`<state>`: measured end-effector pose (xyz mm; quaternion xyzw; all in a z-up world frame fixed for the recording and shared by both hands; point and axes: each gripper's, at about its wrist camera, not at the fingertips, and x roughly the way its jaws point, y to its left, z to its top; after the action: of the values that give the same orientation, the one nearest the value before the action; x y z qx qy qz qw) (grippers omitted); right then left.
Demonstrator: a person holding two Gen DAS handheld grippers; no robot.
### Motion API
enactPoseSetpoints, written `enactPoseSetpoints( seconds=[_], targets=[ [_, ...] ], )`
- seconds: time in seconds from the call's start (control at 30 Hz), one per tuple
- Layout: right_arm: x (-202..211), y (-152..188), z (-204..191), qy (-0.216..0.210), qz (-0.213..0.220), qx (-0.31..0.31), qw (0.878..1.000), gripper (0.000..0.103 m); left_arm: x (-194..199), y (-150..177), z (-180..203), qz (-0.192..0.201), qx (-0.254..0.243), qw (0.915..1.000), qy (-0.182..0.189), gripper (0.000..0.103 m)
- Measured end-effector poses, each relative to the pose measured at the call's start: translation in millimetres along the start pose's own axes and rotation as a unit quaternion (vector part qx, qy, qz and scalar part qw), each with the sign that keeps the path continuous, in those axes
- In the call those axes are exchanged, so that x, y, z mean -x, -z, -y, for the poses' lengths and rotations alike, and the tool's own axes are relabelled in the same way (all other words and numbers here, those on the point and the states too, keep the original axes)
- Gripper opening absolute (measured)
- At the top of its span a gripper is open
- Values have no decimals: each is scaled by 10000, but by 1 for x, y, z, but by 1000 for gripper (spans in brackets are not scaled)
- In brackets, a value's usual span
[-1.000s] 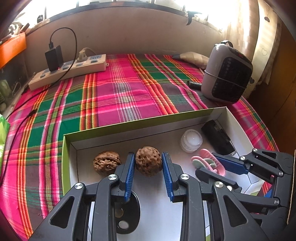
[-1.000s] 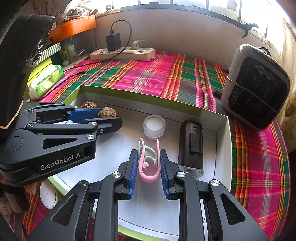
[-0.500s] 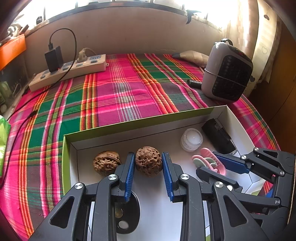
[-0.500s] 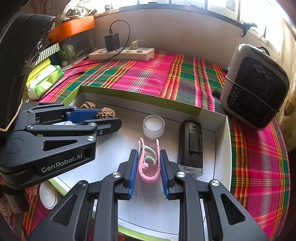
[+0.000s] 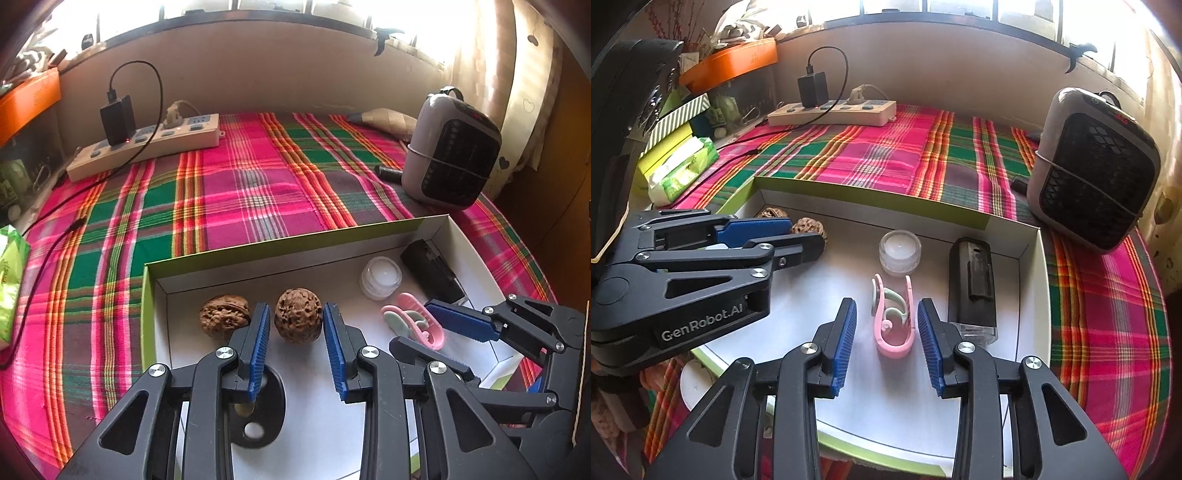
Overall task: Organize objects
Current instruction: 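Open the left tool to drop the walnut while the right tool releases the pink clip, then withdraw both open tools from the box toward the remaining items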
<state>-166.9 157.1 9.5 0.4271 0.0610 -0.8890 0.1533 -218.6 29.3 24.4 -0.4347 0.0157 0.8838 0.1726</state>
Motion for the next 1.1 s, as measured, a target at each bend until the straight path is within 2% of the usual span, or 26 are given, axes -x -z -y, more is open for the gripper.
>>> enactPoseSetpoints(
  seconds=[0.53, 1.1],
  targets=[
    [25, 12, -4, 4, 242, -130, 9996, 36, 34, 14, -8, 259, 212, 9994, 76, 28],
    [56, 31, -11, 35, 543, -136, 9984, 36, 71, 43, -11, 539, 383, 9978, 73, 28]
  ],
)
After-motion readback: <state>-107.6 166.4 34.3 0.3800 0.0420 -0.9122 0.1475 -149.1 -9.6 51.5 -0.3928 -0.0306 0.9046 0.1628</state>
